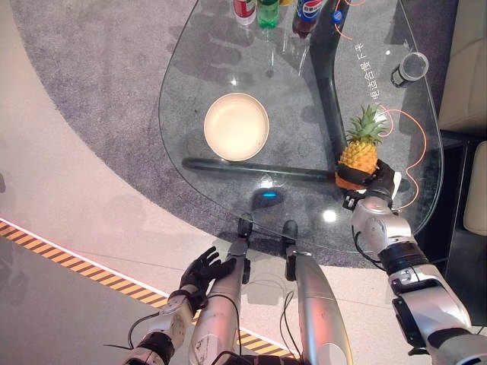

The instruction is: Pick up the fruit to the plate

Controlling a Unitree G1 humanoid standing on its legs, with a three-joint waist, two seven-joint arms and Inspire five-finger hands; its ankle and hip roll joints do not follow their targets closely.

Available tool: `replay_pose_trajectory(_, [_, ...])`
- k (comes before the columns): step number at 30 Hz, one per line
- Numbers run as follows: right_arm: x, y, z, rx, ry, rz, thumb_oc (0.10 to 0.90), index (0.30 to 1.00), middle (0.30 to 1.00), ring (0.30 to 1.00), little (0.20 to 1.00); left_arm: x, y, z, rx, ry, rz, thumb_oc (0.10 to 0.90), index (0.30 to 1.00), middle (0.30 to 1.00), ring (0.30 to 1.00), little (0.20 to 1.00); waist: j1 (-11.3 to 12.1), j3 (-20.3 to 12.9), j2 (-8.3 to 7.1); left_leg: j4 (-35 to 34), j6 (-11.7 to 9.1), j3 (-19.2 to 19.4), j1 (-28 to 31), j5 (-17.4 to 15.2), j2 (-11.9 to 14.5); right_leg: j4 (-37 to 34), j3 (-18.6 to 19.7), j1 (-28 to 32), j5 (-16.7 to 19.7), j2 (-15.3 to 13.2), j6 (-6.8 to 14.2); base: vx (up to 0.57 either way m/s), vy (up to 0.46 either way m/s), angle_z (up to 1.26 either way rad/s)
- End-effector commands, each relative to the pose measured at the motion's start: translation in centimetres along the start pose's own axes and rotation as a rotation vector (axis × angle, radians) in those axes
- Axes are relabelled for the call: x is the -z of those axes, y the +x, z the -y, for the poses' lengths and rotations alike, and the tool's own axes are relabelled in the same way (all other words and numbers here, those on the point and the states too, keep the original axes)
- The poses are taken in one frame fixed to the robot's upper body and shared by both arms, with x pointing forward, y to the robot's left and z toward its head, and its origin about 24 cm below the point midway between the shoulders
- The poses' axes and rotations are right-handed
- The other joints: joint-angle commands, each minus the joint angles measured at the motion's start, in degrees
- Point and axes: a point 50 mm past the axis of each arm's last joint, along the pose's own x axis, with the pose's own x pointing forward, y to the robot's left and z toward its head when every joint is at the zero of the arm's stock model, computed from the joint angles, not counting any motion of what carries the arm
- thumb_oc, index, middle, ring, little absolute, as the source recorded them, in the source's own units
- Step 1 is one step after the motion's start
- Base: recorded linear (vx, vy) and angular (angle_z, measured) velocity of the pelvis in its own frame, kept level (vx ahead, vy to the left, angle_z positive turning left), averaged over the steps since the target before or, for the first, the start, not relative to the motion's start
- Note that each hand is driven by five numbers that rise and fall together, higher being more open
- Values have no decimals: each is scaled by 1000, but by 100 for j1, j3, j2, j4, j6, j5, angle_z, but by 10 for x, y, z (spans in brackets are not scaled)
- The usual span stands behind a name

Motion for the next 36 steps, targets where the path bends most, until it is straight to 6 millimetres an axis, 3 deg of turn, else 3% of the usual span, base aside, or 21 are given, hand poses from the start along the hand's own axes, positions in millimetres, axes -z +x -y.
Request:
replay_pose_trajectory(1, [-13, 1, -3, -65, 8, 44, 100, 300, 300, 300, 200, 31, -12, -11, -42, -5, -87, 800, 900, 900, 900, 900, 122, -88, -6, 543, 205, -33, -46, -491, -284, -684, -55, 259, 556, 15, 80, 0, 0, 0])
replay_pose_trajectory(17, [-15, -8, 0, -123, 190, 101, 100, 300, 300, 300, 200, 14, -13, -32, -186, -130, 20, 800, 900, 900, 900, 900, 52, -88, -59, 339, 176, -103, 515, -497, -256, -852, -29, 848, 468, 79, 53, -6, -3, 1])
replay_pose_trajectory(21, [-31, -29, -11, -253, 256, 244, 100, 300, 300, 300, 200, 3, -15, -42, -252, -192, 88, 800, 900, 900, 900, 900, -4, -88, -105, 346, 157, -129, 658, -509, -247, -855, -27, 1018, 411, 109, 21, 0, 0, 0])
replay_pose_trajectory(26, [-27, -43, -13, -317, 269, 279, 100, 300, 300, 300, 200, -8, -16, -49, -299, -233, 147, 800, 900, 900, 900, 900, -80, -88, -168, 371, 132, -153, 834, -535, -217, -840, -51, 1235, 329, 116, -8, 1, -7, 0])
replay_pose_trajectory(36, [-39, -82, -27, -568, 292, 438, 100, 300, 300, 300, 200, -42, -23, -62, -396, -326, 360, 800, 900, 900, 900, 900, -108, -88, -219, 298, 113, -236, 1231, -533, -203, -878, -131, 1708, 189, 139, -55, 6, -40, 0])
